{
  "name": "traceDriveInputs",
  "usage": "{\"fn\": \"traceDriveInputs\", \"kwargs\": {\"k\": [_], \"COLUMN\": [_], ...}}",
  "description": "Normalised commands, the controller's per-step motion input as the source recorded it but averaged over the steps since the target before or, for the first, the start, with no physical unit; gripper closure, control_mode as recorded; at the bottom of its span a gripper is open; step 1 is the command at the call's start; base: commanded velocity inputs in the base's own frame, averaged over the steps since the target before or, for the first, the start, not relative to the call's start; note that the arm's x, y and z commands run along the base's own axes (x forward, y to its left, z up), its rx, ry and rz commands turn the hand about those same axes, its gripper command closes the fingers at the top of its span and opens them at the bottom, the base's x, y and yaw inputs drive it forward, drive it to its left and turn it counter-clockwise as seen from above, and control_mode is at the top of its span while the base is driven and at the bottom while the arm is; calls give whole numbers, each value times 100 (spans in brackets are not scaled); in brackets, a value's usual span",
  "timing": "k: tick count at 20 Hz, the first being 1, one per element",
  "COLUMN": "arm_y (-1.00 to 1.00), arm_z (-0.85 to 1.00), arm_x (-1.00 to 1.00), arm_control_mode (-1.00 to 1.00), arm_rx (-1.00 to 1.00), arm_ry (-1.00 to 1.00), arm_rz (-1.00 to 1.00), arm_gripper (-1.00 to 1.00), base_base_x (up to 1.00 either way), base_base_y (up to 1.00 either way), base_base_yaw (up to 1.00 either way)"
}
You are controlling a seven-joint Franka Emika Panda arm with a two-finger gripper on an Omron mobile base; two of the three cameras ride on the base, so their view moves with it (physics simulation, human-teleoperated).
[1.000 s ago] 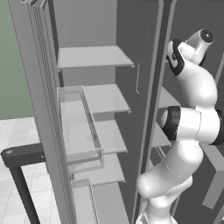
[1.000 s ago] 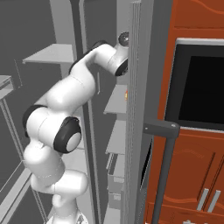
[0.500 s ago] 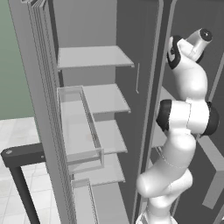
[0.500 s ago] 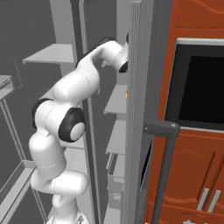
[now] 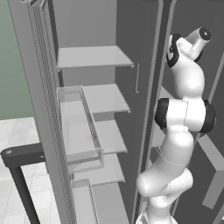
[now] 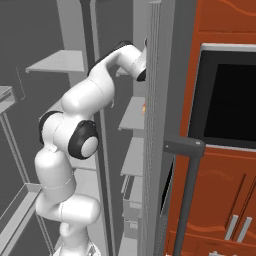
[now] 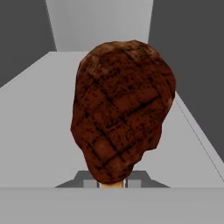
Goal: There's a steak in the fridge that needs to be moved to the freezer for freezing. Pick up the steak from the fridge, place it on any shelf in the freezer, and close the fridge and freezer doors when done.
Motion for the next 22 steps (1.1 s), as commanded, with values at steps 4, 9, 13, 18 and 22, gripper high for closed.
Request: {"fn": "traceDriveInputs", "kwargs": {"k": [4,9,13,18,22], "arm_y": [1,26,20,11,21], "arm_z": [-42,-33,-3,0,0], "arm_x": [29,36,50,63,29], "arm_control_mode": [-100,-100,-100,-100,-100], "arm_rx": [-3,-4,0,0,0], "arm_ry": [0,0,0,0,0], "arm_rz": [0,0,0,0,0], "arm_gripper": [100,-100,-100,-100,-100], "base_base_x": [0,0,0,0,0], "base_base_y": [0,0,0,0,0], "base_base_yaw": [0,0,0,0,0]}}
